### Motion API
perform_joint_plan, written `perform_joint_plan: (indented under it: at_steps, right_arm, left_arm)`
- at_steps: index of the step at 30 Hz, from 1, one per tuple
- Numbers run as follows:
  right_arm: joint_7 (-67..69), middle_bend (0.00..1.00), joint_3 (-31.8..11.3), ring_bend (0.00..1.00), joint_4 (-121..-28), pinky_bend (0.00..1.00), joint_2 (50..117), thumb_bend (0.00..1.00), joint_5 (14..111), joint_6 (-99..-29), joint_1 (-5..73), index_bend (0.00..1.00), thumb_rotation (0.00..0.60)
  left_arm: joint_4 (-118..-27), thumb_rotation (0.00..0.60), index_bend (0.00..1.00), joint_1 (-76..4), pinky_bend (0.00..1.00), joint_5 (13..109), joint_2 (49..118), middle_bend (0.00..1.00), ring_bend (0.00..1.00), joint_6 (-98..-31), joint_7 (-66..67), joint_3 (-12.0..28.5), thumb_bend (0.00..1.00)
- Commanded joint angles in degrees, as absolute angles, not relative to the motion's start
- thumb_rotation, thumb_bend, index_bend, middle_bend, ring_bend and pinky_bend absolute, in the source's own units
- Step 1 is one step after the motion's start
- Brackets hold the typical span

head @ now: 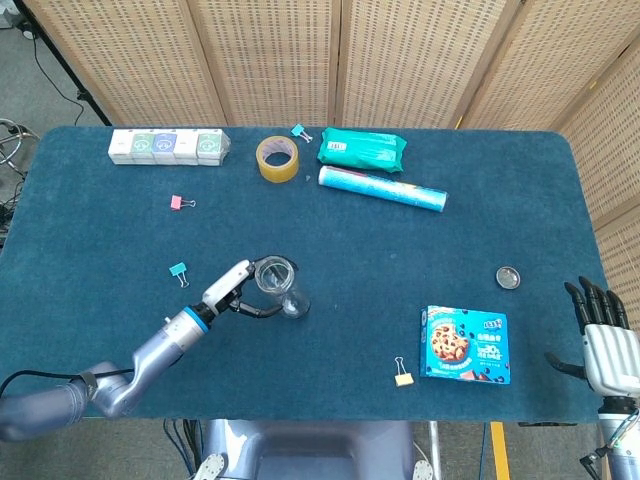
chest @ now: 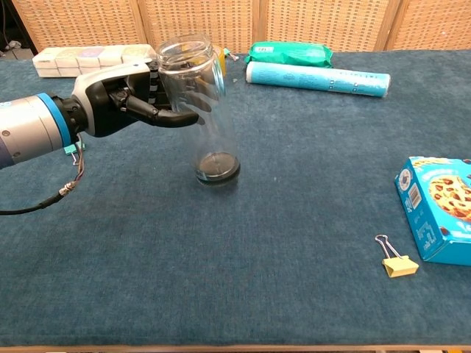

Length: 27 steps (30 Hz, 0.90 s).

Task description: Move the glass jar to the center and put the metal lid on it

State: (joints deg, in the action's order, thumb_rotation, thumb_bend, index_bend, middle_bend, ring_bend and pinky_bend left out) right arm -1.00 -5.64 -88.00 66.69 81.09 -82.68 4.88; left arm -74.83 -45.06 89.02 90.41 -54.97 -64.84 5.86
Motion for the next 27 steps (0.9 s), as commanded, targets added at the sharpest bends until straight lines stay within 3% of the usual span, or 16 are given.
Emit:
perform_joint_plan:
  at_steps: [1,6,9,13,19,27]
  right_arm:
    - [-0.99,0.00,-5.65,0.00,-87.97,0.00,66.71,0.00,81.04,-82.59,4.91,0.00,0.600]
    - [-0.81,0.00,-5.65,0.00,-88.01,0.00,66.60,0.00,81.08,-82.70,4.84,0.00,0.600]
    - [-0.60,0.00,-5.70,0.00,-88.06,0.00,66.48,0.00,81.09,-82.84,4.77,0.00,0.600]
    - [-0.33,0.00,-5.78,0.00,-88.04,0.00,66.38,0.00,81.02,-82.86,4.74,0.00,0.600]
    - [-0.34,0.00,-5.73,0.00,-88.17,0.00,66.39,0.00,81.08,-82.89,4.71,0.00,0.600]
    - [-0.42,0.00,-5.69,0.00,-88.18,0.00,66.41,0.00,81.18,-82.95,4.69,0.00,0.600]
  left_arm:
    - [-74.20,0.600,0.37,-45.28,0.25,88.74,91.18,0.27,0.23,-54.86,-64.03,5.63,0.33]
    - [-73.37,0.600,0.35,-45.32,0.25,88.39,92.23,0.27,0.21,-54.97,-62.94,5.26,0.32]
    - [-73.05,0.600,0.24,-45.08,0.25,88.20,92.62,0.20,0.11,-55.71,-62.33,5.32,0.31]
    - [-72.92,0.600,0.13,-45.06,0.15,88.20,92.85,0.08,0.01,-55.76,-61.26,4.94,0.30]
    - [-73.03,0.600,0.05,-45.24,0.07,88.56,92.54,0.00,0.00,-55.74,-61.74,4.46,0.28]
    - [-73.50,0.600,0.00,-44.46,0.00,88.95,90.94,0.00,0.00,-57.82,-61.70,4.25,0.28]
